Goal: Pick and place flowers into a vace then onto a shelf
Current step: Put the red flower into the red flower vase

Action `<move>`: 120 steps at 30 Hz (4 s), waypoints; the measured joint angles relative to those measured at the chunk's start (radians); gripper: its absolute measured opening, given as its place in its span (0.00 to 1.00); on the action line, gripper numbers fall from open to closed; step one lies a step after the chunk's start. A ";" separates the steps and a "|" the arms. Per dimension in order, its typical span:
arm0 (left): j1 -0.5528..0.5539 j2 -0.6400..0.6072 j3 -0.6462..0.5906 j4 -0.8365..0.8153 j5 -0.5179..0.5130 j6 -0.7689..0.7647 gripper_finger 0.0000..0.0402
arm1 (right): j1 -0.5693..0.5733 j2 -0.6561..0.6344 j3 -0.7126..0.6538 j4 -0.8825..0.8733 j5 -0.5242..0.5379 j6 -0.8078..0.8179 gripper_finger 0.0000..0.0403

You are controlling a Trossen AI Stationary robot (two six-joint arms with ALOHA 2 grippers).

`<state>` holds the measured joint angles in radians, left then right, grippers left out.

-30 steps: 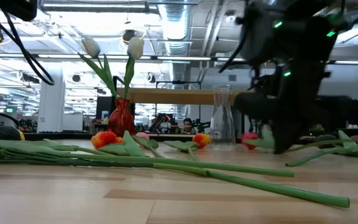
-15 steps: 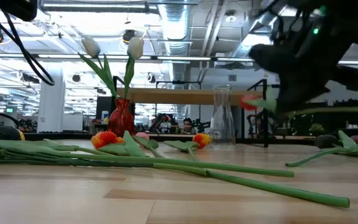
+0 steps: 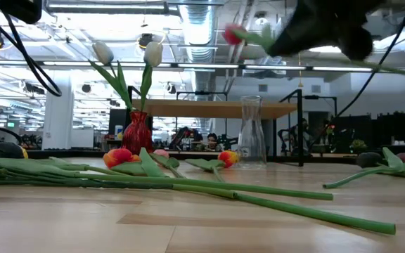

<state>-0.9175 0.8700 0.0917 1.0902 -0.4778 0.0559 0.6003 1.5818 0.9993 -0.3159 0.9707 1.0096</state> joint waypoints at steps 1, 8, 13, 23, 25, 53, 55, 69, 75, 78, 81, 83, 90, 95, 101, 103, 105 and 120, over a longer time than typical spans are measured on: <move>0.000 0.000 0.000 0.000 0.000 0.000 0.41 | 0.000 0.000 0.000 0.056 0.000 -0.073 0.02; 0.000 0.000 0.000 0.000 0.001 -0.027 0.41 | -0.001 0.010 0.000 0.447 -0.048 -0.535 0.02; 0.001 0.000 0.000 0.000 0.001 -0.060 0.41 | -0.028 0.030 0.000 0.681 -0.198 -0.768 0.02; 0.099 0.050 0.001 0.022 -0.034 -0.187 0.41 | -0.125 0.077 0.000 0.853 -0.430 -0.878 0.02; 0.135 0.091 0.018 0.024 -0.035 -0.205 0.41 | -0.142 0.077 0.000 0.871 -0.459 -0.878 0.02; 0.364 0.541 0.497 0.000 0.045 0.010 0.41 | -0.157 0.076 0.000 0.930 -0.584 -0.920 0.02; 0.381 0.541 0.508 -0.011 0.054 -0.001 0.41 | -0.157 0.076 0.000 0.927 -0.584 -0.931 0.02; 0.459 0.540 0.540 -0.045 0.159 -0.018 0.41 | -0.157 0.076 0.000 0.919 -0.585 -0.942 0.02; 0.474 0.540 0.540 -0.044 0.145 -0.018 0.41 | -0.157 0.076 0.000 0.911 -0.585 -0.942 0.02; 0.476 0.540 0.540 -0.044 0.120 -0.017 0.37 | -0.157 0.076 0.000 0.902 -0.584 -0.941 0.02; 0.476 0.540 0.540 -0.044 0.114 -0.016 0.27 | -0.157 0.076 0.000 0.902 -0.584 -0.940 0.02; 0.475 0.540 0.540 -0.044 0.114 -0.010 0.17 | -0.157 0.076 0.000 0.903 -0.580 -0.938 0.02; 0.474 0.496 0.540 -0.103 0.102 0.035 0.01 | -0.158 0.075 0.001 0.908 -0.574 -0.932 0.09; 0.474 0.412 0.540 -0.231 0.082 0.034 0.01 | -0.158 0.075 0.001 0.907 -0.574 -0.931 0.22; 0.476 0.279 0.540 -0.433 0.022 0.027 0.00 | -0.157 0.075 0.001 0.907 -0.581 -0.931 0.40; 0.476 0.233 0.540 -0.508 0.004 0.007 0.00 | -0.158 0.075 0.001 0.907 -0.580 -0.931 0.46; 0.476 0.188 0.540 -0.580 -0.003 -0.022 0.00 | -0.158 0.075 0.001 0.907 -0.580 -0.932 0.52; 0.474 0.024 0.752 -1.172 -0.098 -0.140 0.00 | -0.158 0.075 0.001 0.896 -0.577 -0.939 0.61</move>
<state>-0.4438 0.8943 0.8441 -0.0820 -0.5760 -0.0838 0.4423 1.6569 1.0004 0.5802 0.3935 0.0704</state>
